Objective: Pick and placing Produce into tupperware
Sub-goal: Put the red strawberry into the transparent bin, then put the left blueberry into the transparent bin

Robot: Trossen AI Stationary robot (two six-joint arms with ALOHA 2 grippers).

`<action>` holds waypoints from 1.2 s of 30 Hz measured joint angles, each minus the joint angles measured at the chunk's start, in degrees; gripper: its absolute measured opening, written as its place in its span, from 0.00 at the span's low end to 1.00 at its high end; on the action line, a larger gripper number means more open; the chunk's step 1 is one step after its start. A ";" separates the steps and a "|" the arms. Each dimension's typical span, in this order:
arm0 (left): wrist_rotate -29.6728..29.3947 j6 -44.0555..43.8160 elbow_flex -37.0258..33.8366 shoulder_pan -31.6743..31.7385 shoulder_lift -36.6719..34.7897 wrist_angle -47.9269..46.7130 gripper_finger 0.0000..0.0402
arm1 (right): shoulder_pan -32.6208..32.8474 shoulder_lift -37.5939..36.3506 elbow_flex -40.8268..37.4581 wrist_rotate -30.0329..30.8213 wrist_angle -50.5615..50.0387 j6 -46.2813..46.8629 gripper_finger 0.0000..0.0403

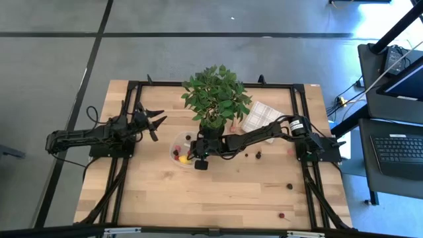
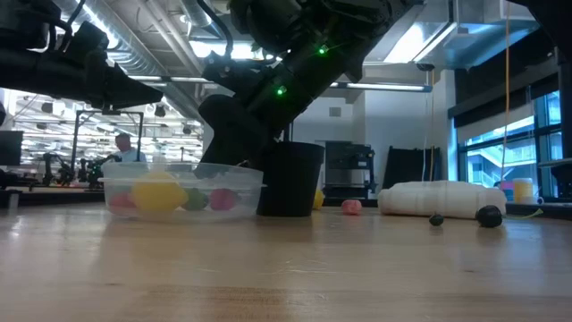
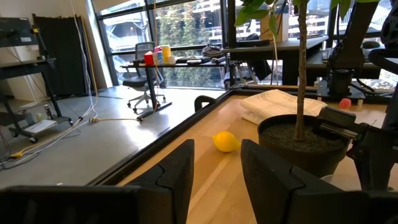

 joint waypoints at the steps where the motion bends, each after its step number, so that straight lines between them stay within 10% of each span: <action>1: 0.00 0.00 0.02 0.01 0.00 -0.01 0.31 | 0.00 0.00 0.00 0.00 0.00 0.00 0.29; 18: -0.01 0.00 0.02 0.02 0.02 0.00 0.31 | -0.02 0.00 0.01 0.02 -0.11 1.76 0.58; 36: -0.02 0.00 0.02 0.02 0.01 -0.67 0.31 | 3.39 -7.29 0.17 0.67 -12.78 4.73 0.60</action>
